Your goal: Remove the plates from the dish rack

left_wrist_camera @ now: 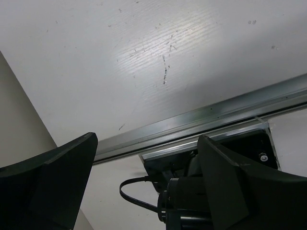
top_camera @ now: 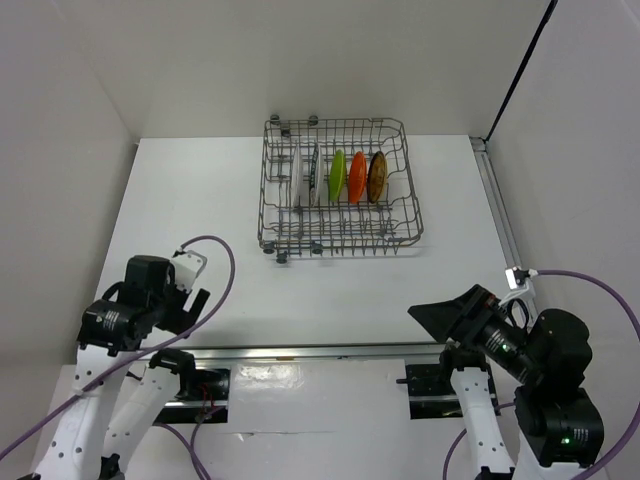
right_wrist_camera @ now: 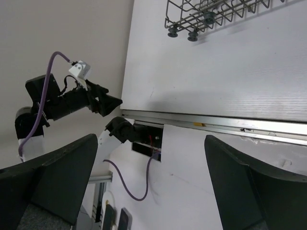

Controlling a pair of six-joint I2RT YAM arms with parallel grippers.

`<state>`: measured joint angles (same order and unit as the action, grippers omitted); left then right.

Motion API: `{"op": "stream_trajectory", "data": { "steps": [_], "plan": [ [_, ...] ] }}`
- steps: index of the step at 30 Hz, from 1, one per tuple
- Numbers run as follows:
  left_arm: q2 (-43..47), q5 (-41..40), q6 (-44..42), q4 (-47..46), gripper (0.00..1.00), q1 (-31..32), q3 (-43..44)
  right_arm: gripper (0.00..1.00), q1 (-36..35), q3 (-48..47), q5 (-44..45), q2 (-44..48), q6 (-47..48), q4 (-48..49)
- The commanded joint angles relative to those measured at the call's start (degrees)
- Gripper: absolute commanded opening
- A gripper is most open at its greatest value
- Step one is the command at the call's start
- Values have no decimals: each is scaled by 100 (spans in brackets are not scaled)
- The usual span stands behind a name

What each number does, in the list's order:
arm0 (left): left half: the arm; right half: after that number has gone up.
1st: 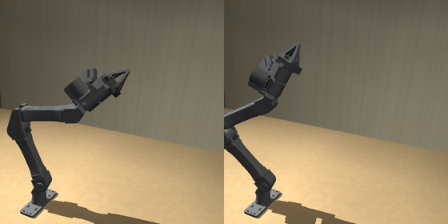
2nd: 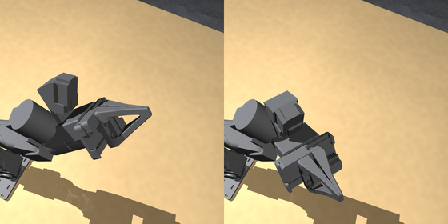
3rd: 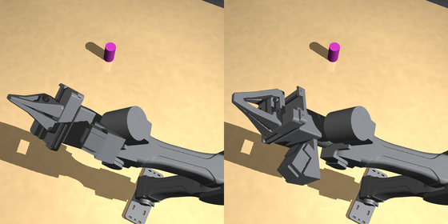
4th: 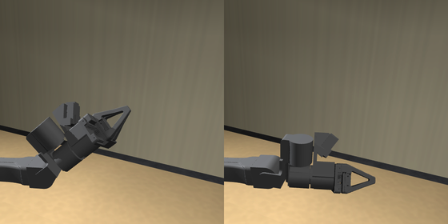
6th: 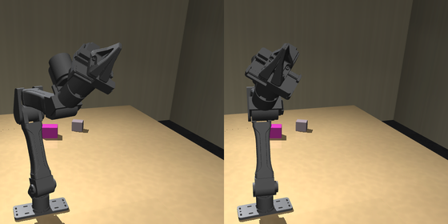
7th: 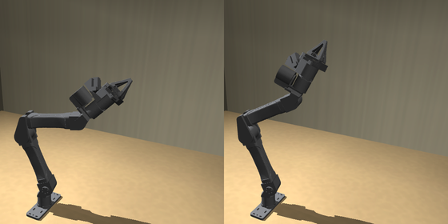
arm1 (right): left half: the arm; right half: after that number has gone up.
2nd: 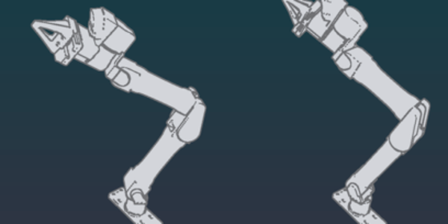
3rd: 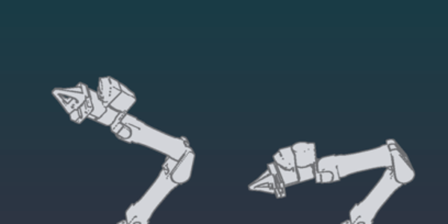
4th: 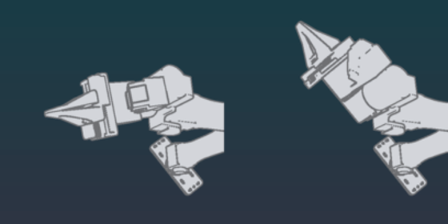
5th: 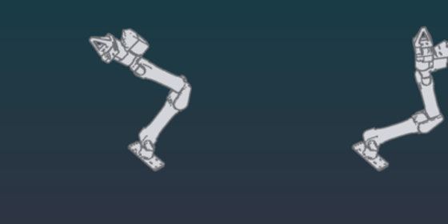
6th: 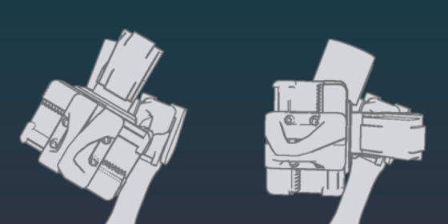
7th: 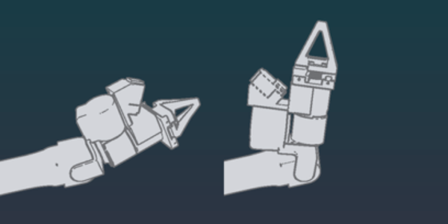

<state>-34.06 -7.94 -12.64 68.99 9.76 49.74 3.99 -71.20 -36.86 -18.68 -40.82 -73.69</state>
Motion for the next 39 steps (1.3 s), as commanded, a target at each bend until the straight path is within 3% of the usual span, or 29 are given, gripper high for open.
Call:
{"op": "stream_trajectory", "data": {
  "steps": [1, 6, 9, 16, 18, 20, 21, 23, 26, 32, 35, 39],
  "plan": [
    [163, -391, 280, -131, 100, -35, 307, 100, -21, -263, 39, -170, -146, -154],
    [286, -199, 87, -192, 100, -35, 616, 100, -21, -622, 258, -724, 293, -102],
    [286, -558, 446, -578, 100, -35, 1028, 100, -21, -922, 626, -1330, 653, 249],
    [-1022, -216, 192, -712, 100, -88, 2672, 95, -21, -1079, 1748, -3438, 1331, 1883],
    [-1304, -391, 192, -931, 100, -88, 2945, 79, -21, -1211, 2076, -4326, 1523, 2296],
    [-1357, -672, 271, -1167, 100, -88, 2945, 69, -21, -1212, 2253, -5114, 1734, 2822],
    [-1409, -795, 323, -1221, 100, -88, 2945, 69, -21, -1290, 2332, -5363, 1883, 2990],
    [-1410, -1033, 237, -1274, 100, -88, 2779, 58, -178, -1362, 2508, -5890, 1937, 3542],
    [-1471, -1191, 43, -1274, 99, -88, 2357, 61, -512, -1204, 2910, -6191, 2130, 4526],
    [-1963, -1052, 34, -1529, 100, -255, 2470, 75, -1224, -1993, 3448, -7728, 2411, 4847],
    [-2288, -779, 34, -1756, 99, -255, 2532, 75, -1409, -2555, 3896, -8598, 2246, 4768],
    [-2534, -717, -19, -2643, 97, -255, 2471, 68, -1410, -3250, 4556, -9416, 2104, 4557]
  ]
}}
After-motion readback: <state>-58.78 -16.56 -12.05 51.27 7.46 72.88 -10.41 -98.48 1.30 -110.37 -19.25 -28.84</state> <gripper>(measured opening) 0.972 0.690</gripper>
